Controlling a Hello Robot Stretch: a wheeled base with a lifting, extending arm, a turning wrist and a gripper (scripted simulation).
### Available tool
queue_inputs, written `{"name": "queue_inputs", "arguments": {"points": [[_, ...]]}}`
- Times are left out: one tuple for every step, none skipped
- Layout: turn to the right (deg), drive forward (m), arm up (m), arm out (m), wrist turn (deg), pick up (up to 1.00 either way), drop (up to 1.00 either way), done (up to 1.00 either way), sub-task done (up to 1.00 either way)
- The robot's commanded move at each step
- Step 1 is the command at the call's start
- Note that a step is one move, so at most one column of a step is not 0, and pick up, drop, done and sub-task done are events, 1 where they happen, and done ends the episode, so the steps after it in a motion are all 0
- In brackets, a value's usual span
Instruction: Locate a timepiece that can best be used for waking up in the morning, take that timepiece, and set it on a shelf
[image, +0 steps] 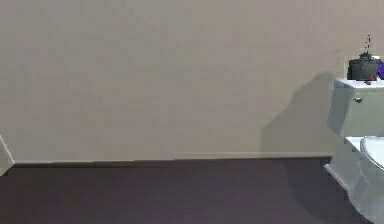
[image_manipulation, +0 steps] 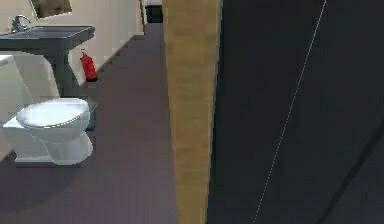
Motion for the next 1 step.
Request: {"name": "queue_inputs", "arguments": {"points": [[0.0, 0.3, 0.0, 0.0, 0.0, 0.0, 0.0, 0.0, 0.0]]}}
